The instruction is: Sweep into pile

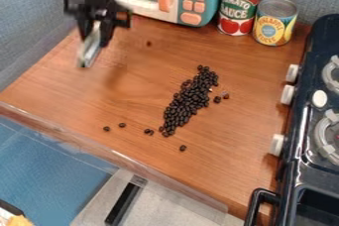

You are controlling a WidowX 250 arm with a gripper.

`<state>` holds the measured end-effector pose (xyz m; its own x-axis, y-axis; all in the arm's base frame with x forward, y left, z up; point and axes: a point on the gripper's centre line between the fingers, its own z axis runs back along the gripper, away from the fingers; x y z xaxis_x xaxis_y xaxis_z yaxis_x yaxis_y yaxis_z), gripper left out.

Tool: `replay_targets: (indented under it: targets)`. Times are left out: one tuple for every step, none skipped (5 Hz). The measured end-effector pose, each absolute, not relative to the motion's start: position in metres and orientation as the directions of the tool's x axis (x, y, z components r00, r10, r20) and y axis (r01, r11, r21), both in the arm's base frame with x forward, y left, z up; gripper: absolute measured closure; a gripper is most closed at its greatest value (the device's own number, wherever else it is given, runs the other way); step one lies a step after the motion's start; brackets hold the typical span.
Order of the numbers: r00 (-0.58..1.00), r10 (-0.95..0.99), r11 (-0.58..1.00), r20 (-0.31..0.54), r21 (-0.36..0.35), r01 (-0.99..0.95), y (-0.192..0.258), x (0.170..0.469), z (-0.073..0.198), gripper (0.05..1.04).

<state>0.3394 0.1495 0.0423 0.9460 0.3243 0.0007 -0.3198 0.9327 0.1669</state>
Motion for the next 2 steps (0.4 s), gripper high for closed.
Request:
replay_targets:
  targets:
    - [0.944, 0.327, 0.933, -0.038, 0.172, -0.316, 0.1488, 0.3347, 0.0248, 0.703]
    - [0.937, 0.347, 0.925, -0.043, 0.180, -0.334, 0.1473, 0.3321, 0.0205, 0.638]
